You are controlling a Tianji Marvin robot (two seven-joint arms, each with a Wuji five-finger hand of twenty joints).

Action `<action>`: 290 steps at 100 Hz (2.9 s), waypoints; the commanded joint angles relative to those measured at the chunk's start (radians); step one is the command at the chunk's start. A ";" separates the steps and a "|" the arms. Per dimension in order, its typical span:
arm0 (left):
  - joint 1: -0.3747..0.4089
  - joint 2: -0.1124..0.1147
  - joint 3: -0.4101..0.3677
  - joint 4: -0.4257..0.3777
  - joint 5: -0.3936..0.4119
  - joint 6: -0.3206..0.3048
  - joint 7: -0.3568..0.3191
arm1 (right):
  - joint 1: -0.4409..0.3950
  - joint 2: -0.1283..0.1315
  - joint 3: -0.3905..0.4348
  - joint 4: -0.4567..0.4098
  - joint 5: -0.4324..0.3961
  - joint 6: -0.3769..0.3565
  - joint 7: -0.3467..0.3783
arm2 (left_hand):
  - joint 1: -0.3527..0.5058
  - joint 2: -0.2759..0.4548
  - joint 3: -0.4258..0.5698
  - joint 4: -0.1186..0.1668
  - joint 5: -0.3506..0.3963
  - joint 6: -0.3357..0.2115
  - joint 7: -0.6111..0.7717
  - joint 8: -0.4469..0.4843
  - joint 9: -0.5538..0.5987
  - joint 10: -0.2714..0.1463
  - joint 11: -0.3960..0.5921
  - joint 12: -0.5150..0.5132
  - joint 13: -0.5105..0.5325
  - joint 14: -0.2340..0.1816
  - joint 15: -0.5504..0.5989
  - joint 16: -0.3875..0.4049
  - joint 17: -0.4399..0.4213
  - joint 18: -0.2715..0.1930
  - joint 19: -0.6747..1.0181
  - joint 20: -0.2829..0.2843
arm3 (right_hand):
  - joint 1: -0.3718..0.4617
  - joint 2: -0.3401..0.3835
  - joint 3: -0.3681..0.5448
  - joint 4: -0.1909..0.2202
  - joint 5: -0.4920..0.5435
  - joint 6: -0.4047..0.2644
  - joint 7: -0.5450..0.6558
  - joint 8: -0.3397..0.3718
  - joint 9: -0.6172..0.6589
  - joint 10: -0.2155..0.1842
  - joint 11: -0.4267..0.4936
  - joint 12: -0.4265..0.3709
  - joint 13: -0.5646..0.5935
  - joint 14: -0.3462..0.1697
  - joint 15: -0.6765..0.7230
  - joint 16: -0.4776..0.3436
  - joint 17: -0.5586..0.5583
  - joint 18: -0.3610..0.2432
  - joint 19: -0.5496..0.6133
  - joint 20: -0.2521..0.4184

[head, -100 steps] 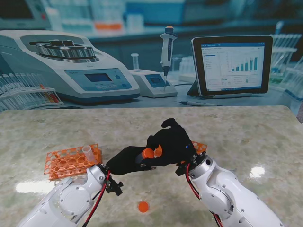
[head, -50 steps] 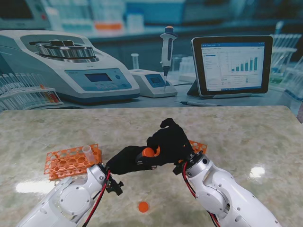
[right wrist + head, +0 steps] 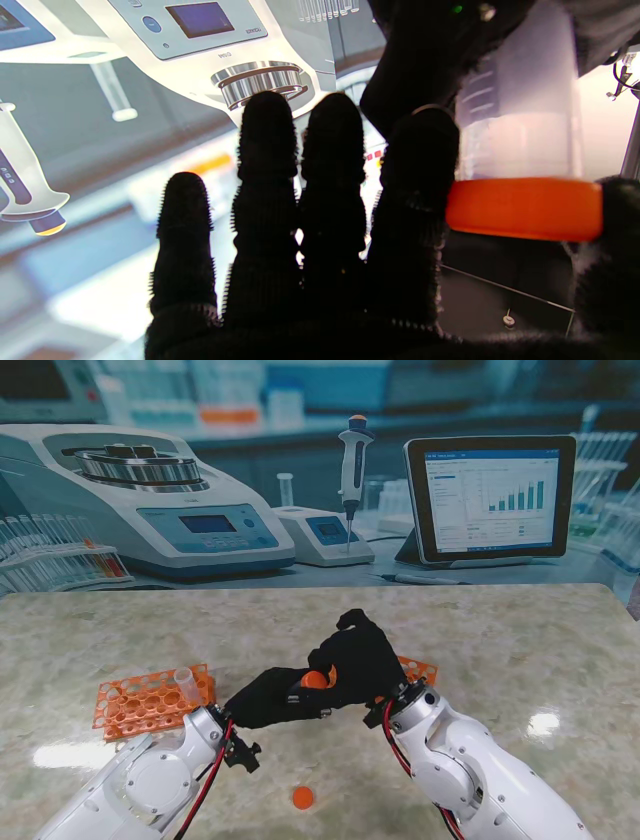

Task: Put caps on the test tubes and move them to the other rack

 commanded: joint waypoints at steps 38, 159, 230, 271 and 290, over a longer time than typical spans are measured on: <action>-0.001 -0.004 0.004 -0.010 -0.002 -0.002 -0.006 | -0.016 -0.006 0.005 -0.005 0.005 -0.002 0.006 | 0.023 0.058 0.011 0.004 0.018 -0.059 0.018 0.033 0.005 -0.037 -0.005 -0.002 0.006 -0.011 0.036 0.015 0.032 -0.066 0.087 -0.009 | -0.054 0.098 0.035 0.025 -0.247 0.010 -0.302 -0.051 -0.210 0.037 -0.166 -0.078 -0.172 0.034 -0.136 -0.064 -0.110 0.029 -0.048 -0.004; -0.008 -0.004 0.010 -0.006 0.000 0.013 -0.009 | -0.149 0.011 0.129 -0.069 -0.126 -0.060 -0.162 | 0.025 0.053 0.014 0.005 0.021 -0.058 0.018 0.031 0.007 -0.034 -0.005 -0.001 0.005 -0.009 0.037 0.016 0.029 -0.065 0.089 -0.007 | 0.164 -0.120 -0.039 0.045 -0.475 0.137 -0.439 -0.089 -0.392 0.064 -0.199 -0.095 -0.259 0.035 -0.160 -0.086 -0.161 0.053 -0.078 0.016; -0.013 -0.004 0.013 -0.001 -0.004 0.014 -0.011 | -0.133 0.014 0.113 -0.051 -0.135 -0.062 -0.162 | 0.024 0.053 0.015 0.005 0.020 -0.058 0.018 0.031 0.006 -0.035 -0.005 -0.001 0.005 -0.009 0.038 0.015 0.029 -0.065 0.090 -0.008 | 0.321 -0.232 -0.048 0.049 -0.453 0.129 -0.429 -0.027 -0.375 0.056 -0.163 -0.045 -0.235 0.029 -0.140 -0.060 -0.156 0.052 -0.078 0.032; -0.013 -0.004 0.014 -0.002 -0.004 0.013 -0.012 | -0.123 0.012 0.107 -0.050 -0.120 -0.070 -0.144 | 0.024 0.053 0.016 0.005 0.020 -0.057 0.018 0.031 0.006 -0.035 -0.006 -0.001 0.005 -0.009 0.038 0.015 0.029 -0.065 0.090 -0.008 | 0.464 -0.143 -0.176 0.058 -0.402 0.096 -0.392 0.008 -0.313 0.042 -0.138 -0.026 -0.180 0.010 -0.113 -0.037 -0.139 0.047 -0.072 0.043; -0.014 -0.004 0.015 -0.002 -0.004 0.011 -0.014 | -0.122 0.011 0.107 -0.051 -0.112 -0.071 -0.131 | 0.023 0.053 0.016 0.005 0.020 -0.057 0.018 0.031 0.006 -0.035 -0.005 -0.001 0.005 -0.009 0.038 0.015 0.029 -0.065 0.090 -0.008 | 0.583 -0.083 -0.376 0.051 -0.405 0.066 -0.321 -0.069 -0.284 0.031 -0.138 -0.022 -0.158 0.006 -0.105 -0.030 -0.134 0.045 -0.070 0.042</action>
